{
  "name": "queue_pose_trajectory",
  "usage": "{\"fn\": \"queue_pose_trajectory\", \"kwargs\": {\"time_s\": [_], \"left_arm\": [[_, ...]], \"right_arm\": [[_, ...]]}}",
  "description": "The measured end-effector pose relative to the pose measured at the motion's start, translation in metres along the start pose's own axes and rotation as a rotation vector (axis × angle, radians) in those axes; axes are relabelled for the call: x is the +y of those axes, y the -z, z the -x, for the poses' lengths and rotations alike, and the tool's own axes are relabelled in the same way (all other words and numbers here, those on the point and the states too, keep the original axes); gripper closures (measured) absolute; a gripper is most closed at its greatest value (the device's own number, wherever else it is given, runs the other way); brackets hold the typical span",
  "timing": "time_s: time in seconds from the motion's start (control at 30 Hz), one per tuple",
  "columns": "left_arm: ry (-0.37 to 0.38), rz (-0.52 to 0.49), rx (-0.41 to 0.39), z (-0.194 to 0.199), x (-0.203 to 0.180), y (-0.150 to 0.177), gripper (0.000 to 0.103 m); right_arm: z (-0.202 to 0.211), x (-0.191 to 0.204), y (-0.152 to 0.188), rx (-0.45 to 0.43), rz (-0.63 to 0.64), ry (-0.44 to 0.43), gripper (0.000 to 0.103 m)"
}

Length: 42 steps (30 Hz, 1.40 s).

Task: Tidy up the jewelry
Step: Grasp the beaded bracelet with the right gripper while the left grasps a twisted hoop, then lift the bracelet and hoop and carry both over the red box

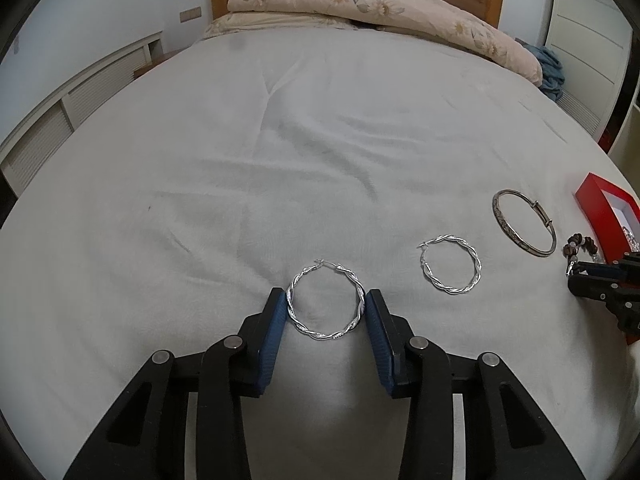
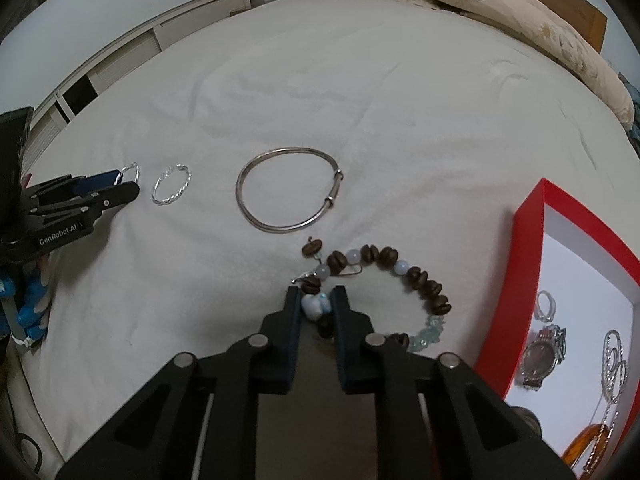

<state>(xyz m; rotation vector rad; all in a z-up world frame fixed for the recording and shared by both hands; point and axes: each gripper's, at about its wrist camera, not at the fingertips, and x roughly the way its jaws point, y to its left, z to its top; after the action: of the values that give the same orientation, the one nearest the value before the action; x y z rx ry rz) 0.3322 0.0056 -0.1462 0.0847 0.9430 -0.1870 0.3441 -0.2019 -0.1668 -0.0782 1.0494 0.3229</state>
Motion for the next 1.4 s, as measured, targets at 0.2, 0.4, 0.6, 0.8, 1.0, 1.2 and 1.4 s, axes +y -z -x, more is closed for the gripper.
{"fn": "queue_pose_trajectory", "kwargs": {"time_s": [0.2, 0.4, 0.6, 0.8, 1.0, 1.2, 1.4], "left_arm": [[-0.005, -0.004, 0.001, 0.001, -0.002, -0.001, 0.063], [0.002, 0.014, 0.003, 0.002, -0.001, -0.001, 0.064], [0.005, 0.023, 0.006, 0.004, 0.000, 0.002, 0.064], [0.003, 0.027, 0.014, 0.013, -0.002, 0.007, 0.064], [0.002, 0.021, 0.016, 0.031, -0.004, 0.014, 0.064], [0.008, 0.011, -0.001, 0.057, -0.009, 0.024, 0.064], [0.015, 0.004, -0.015, 0.084, -0.019, 0.032, 0.064]], "right_arm": [[0.006, -0.005, 0.007, -0.020, -0.029, -0.017, 0.089], [0.013, -0.004, 0.010, -0.029, -0.035, -0.058, 0.089], [0.019, 0.002, 0.014, -0.043, -0.042, -0.106, 0.089], [0.029, 0.004, 0.019, -0.053, -0.075, -0.153, 0.089], [0.044, 0.014, 0.026, -0.053, -0.083, -0.184, 0.089], [0.065, 0.033, 0.035, -0.060, -0.083, -0.188, 0.089], [0.089, 0.048, 0.041, -0.066, -0.075, -0.177, 0.089]]}}
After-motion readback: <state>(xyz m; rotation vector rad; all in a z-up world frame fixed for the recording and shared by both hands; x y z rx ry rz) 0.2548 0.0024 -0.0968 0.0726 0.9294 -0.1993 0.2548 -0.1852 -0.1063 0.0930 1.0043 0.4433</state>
